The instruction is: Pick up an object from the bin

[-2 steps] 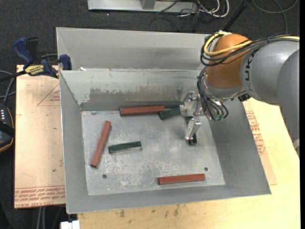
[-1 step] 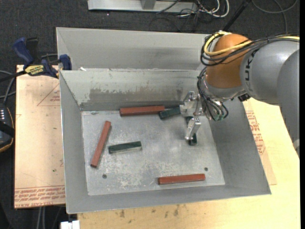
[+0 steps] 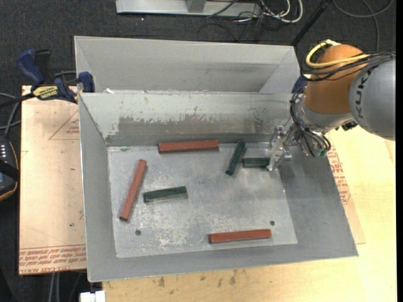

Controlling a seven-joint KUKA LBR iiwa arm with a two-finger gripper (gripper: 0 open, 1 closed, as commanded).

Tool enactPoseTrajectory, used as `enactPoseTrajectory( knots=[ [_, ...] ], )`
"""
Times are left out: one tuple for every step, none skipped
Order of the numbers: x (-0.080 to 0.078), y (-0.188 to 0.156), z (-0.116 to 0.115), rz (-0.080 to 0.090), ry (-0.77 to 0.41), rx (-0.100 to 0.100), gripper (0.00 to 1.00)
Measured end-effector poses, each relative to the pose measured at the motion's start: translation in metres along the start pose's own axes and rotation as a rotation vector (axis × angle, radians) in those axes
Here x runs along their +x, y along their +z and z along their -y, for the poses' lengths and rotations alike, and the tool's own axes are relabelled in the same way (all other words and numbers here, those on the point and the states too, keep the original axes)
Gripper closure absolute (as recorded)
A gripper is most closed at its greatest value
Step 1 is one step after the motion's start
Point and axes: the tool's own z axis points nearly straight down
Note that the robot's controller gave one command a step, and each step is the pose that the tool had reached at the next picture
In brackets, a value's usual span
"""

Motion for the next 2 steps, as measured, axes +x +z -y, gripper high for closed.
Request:
enactPoseTrajectory(
  knots=[
    [0.0, 0.0, 0.0, 0.0, 0.0, 0.0, 1.0],
    [0.0, -0.159, -0.014, 0.003, 0.046, 0.01, 1.0]
  ],
)
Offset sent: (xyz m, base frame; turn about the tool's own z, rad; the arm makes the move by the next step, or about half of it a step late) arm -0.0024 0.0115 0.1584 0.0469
